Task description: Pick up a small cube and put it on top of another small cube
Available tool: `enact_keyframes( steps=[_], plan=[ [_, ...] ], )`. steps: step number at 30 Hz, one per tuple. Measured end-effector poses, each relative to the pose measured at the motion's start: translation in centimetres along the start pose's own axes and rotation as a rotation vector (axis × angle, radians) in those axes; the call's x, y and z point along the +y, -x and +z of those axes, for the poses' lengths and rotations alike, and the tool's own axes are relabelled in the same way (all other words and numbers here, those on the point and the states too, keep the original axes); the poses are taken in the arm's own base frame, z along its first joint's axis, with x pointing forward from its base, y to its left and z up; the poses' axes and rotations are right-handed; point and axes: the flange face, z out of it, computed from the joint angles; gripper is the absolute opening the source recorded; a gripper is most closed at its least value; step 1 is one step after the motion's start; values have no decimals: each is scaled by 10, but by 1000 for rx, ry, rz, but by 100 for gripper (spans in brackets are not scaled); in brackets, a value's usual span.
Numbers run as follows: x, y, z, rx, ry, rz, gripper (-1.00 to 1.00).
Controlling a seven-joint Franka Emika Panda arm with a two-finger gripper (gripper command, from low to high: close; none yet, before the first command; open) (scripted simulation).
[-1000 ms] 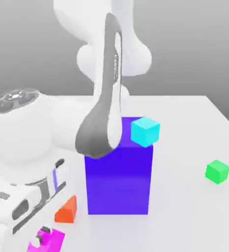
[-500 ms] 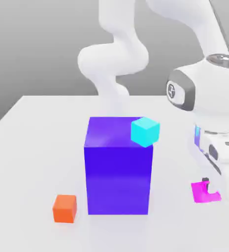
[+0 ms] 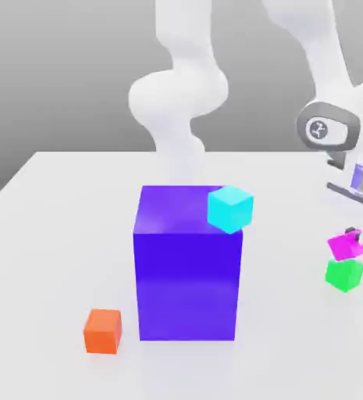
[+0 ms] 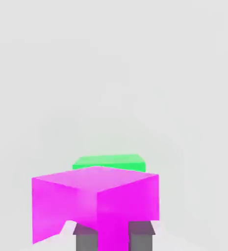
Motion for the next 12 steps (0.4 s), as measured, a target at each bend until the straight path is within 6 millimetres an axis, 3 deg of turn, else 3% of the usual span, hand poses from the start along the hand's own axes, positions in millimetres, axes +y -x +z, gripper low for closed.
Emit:
enact_keyframes(
  steps=[7, 12],
  plan=[
    [0, 0, 2, 1, 0, -1, 100],
    [-1, -1, -46, 1, 1, -2, 100]
  ],
)
